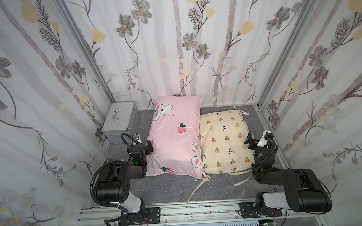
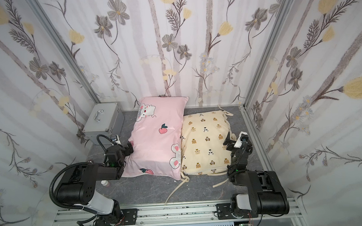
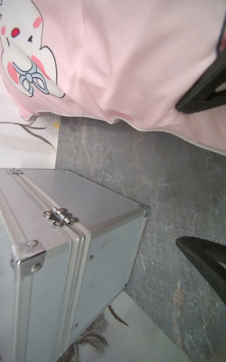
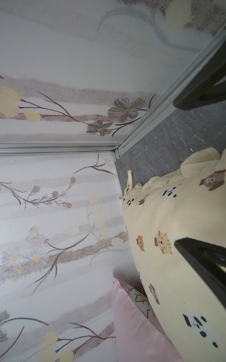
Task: Zip up pillowcases
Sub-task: Reset both arms
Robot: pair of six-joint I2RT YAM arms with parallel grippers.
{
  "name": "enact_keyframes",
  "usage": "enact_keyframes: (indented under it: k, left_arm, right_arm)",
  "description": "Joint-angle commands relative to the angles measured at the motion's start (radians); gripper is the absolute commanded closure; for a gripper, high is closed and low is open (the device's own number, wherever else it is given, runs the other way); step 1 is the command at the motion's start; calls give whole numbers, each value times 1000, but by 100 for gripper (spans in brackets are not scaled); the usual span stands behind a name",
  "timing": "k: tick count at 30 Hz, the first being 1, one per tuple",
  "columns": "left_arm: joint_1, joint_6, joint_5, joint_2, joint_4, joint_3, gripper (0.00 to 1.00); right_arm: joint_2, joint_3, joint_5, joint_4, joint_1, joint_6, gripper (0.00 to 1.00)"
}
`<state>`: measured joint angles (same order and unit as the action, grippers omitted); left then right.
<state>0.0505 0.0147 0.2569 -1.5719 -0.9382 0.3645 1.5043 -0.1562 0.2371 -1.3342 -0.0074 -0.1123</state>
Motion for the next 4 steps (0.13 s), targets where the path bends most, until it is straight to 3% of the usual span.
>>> enact_keyframes:
  k: [1,4]
  left_arm:
    - [2,-9,-60,-2,-23,7,0]
    - [2,-10,-59,-2,-24,7,0]
  right_arm:
    - [3,-5,8,-30,1,0,0]
    - [2,-6,8,-30,1,0,0]
